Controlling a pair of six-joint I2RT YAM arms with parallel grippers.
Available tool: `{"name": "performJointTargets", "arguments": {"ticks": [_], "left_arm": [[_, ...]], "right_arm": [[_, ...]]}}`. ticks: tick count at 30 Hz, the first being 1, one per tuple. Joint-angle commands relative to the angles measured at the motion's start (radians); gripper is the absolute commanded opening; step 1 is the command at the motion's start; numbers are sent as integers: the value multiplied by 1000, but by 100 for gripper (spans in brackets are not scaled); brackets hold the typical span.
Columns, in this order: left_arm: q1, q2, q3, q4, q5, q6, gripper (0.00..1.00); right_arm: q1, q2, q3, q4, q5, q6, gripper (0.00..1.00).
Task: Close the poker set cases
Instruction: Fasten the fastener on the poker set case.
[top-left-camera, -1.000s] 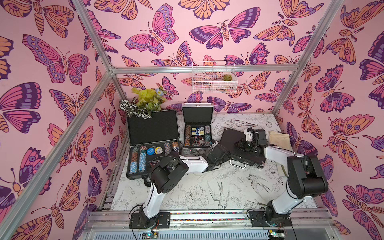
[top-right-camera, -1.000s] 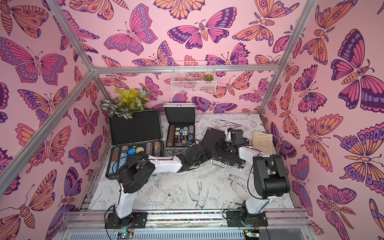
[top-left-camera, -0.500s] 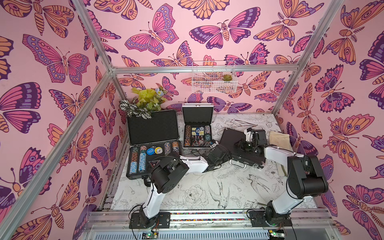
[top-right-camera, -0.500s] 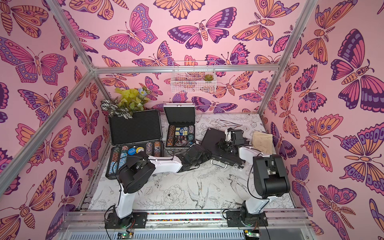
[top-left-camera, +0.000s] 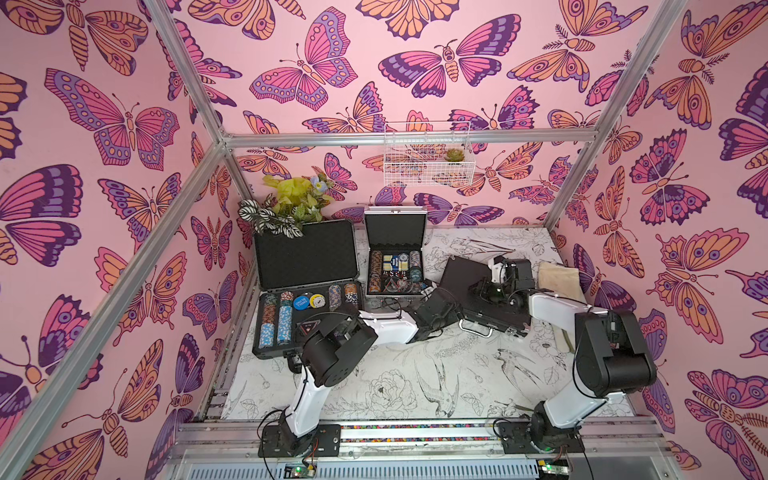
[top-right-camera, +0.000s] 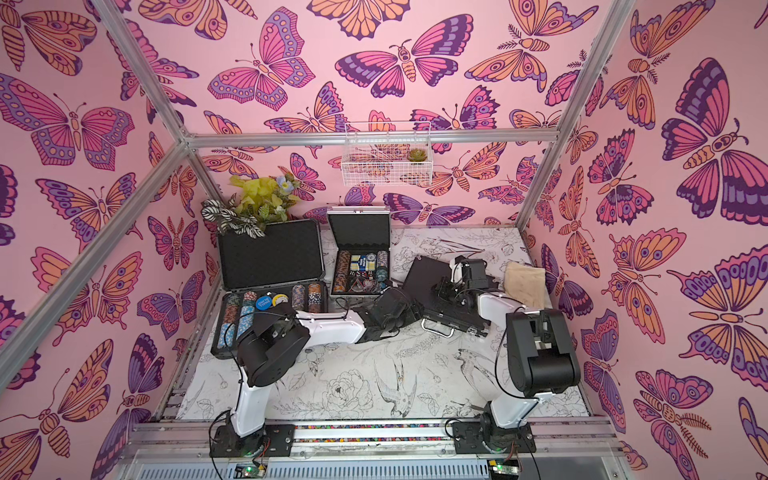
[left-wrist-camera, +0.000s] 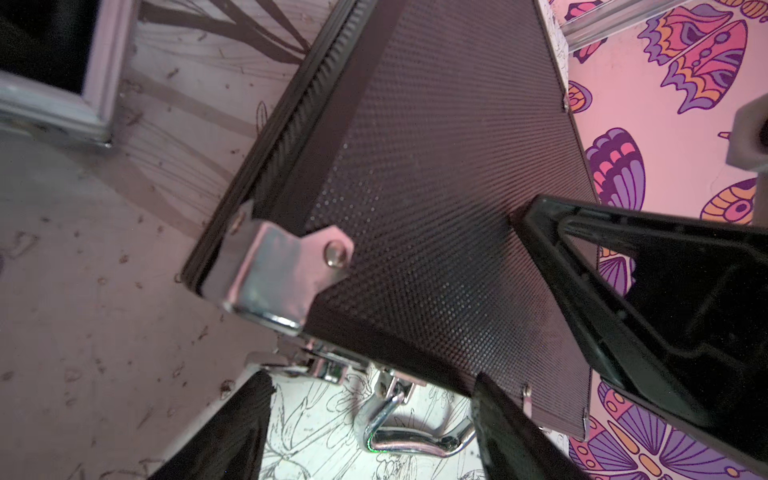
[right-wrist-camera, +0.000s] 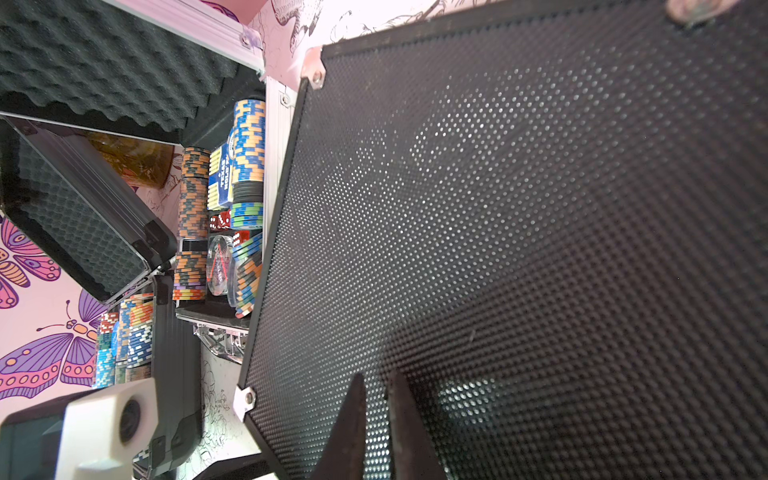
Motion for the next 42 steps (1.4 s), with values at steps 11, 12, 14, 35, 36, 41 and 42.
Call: {"name": "performJointTargets", "arguments": {"ticks": [11, 12, 14, 35, 36, 41, 42], "left_arm": [[15, 80, -34, -5, -61, -3, 77], [15, 83, -39, 11, -63, -6, 77], [15, 90, -54, 59, -66, -6, 77], [12, 64, -219, 424, -145, -22, 68], [12, 75, -213, 428, -139, -32, 68], [6, 106, -200, 437, -137, -52, 67], [6, 108, -200, 437, -139, -52, 67]], "right_arm": [[0, 31, -54, -180, 32, -4, 16], [-1, 32, -54, -180, 32, -4, 16], [1, 32, -56, -181, 28, -4, 16], [13, 50, -54, -156, 2, 24, 16], [15, 52, -54, -155, 3, 25, 16], [20, 58, -54, -156, 2, 25, 16], [21, 59, -52, -155, 2, 25, 16]]}}
